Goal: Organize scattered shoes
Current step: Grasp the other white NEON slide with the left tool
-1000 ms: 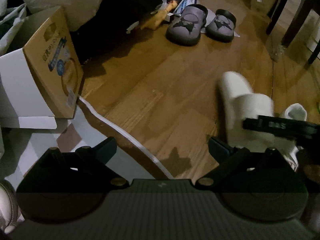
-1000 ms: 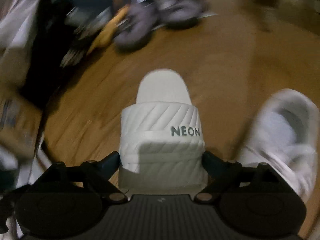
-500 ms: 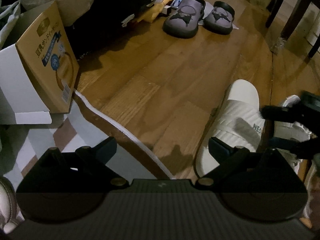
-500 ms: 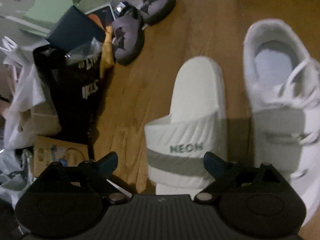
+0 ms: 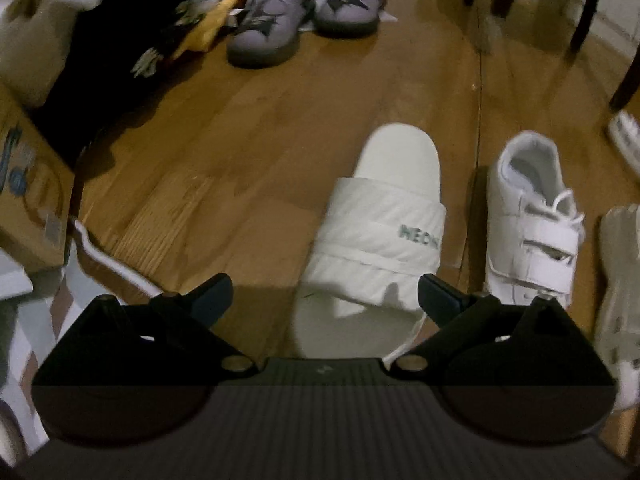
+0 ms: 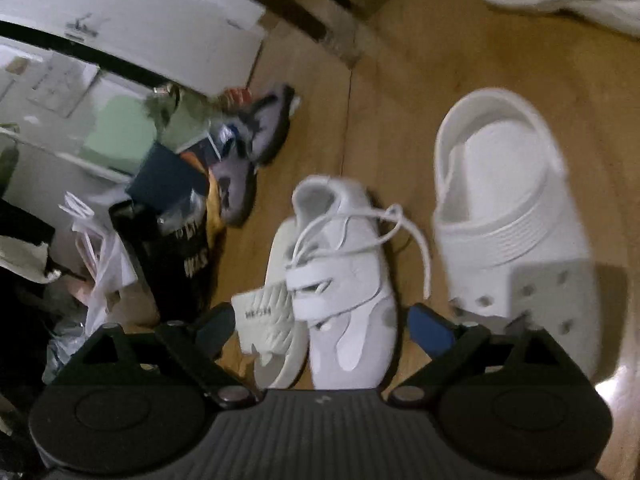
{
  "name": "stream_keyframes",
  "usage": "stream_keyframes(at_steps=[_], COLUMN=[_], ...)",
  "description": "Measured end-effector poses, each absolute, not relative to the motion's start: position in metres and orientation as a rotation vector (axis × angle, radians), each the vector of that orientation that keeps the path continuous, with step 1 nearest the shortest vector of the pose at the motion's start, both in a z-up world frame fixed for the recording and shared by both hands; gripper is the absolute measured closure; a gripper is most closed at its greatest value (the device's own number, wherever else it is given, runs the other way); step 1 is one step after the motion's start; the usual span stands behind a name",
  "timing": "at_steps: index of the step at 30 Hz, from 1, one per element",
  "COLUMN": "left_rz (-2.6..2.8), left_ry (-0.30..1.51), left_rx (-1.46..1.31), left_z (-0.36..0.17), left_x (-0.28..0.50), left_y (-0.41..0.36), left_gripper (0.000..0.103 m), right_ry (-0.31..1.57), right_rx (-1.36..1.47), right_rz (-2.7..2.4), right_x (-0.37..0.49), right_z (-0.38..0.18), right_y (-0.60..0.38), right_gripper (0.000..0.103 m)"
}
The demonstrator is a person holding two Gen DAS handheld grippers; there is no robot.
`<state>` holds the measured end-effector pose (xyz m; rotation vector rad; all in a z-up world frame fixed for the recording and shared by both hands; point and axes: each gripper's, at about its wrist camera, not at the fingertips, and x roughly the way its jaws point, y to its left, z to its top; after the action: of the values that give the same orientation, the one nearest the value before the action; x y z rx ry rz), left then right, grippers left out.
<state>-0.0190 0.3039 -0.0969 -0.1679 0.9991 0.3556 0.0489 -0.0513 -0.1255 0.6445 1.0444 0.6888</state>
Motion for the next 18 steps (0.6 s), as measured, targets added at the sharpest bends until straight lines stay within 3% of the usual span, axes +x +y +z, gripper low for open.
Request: stream_keyframes(at_steps=[8, 18], left_rz=[0.428, 0.527], left_ry=[1.024, 1.020], left_rx=[-0.027, -0.226], left_z=[-0.134, -0.130], left_x=[0.022, 0.018], left_y=[0.283, 0.310], left_gripper=[0.000, 0.000], right_ry=[1.042, 0.996], right_rx=[0.563, 0.541], right_rz=[0.759, 0.746], right_x=[0.044, 0.034], right_z=[-0.114, -0.095], right_y=[-0.056, -0.090], right_gripper=[0.007, 0.007])
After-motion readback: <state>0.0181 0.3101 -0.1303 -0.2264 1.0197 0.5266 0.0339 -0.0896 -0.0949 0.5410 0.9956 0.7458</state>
